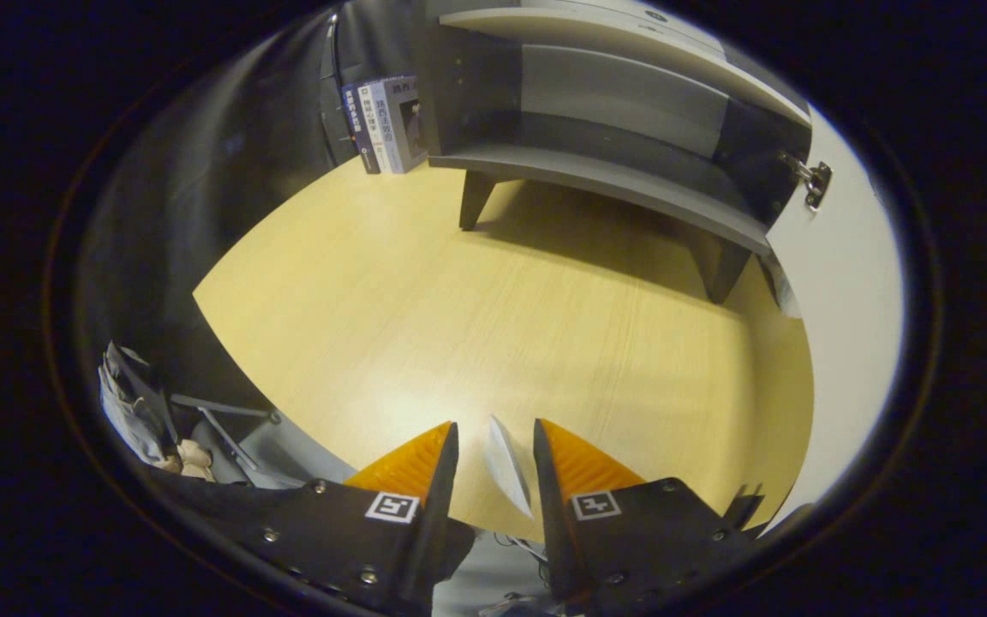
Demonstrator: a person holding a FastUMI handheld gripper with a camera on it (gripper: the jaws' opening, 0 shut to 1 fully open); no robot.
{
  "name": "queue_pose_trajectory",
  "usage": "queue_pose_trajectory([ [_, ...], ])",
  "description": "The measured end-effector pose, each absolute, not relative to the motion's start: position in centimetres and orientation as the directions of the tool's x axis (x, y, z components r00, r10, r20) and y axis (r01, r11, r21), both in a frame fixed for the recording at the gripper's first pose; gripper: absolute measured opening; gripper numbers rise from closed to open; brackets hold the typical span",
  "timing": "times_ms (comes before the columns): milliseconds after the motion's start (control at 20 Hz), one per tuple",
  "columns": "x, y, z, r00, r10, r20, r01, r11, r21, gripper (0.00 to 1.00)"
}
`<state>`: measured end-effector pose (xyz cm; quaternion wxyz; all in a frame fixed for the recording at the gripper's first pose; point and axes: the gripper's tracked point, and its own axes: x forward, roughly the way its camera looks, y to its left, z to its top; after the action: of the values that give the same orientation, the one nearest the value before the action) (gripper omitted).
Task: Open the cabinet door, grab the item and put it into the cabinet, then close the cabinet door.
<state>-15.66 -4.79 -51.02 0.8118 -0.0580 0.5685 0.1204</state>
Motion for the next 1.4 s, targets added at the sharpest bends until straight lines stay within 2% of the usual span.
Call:
queue_pose_trajectory([
  [50, -15.8, -4.3, -51.6, 0.314, 0.148, -0.938, -0.272, 0.96, 0.06, 0.5],
  [100, -16.1, -5.3, -50.5, 0.326, 0.096, -0.94, -0.261, 0.965, 0.007, 0.41],
  [200, -14.8, -5.4, -52.2, 0.33, 0.1, -0.939, -0.216, 0.976, 0.028, 0.22],
  [300, -14.4, -5.7, -52.2, 0.34, 0.067, -0.938, -0.177, 0.984, 0.006, 0.12],
  [350, -14.2, -6.2, -52.1, 0.342, 0.048, -0.938, -0.163, 0.987, -0.009, 0.12],
  [400, -14.3, -6.3, -52.1, 0.335, 0.051, -0.941, -0.15, 0.989, 0.0, 0.04],
  [550, -13.8, -6.5, -51.3, 0.328, 0.055, -0.943, -0.086, 0.996, 0.029, 0.04],
  [800, -11.5, -7.0, -47.3, 0.354, 0.051, -0.934, -0.067, 0.997, 0.029, 0.04],
  [1400, 3.0, -7.2, -27.1, 0.61, 0.123, -0.783, -0.08, 0.992, 0.094, 0.03],
])
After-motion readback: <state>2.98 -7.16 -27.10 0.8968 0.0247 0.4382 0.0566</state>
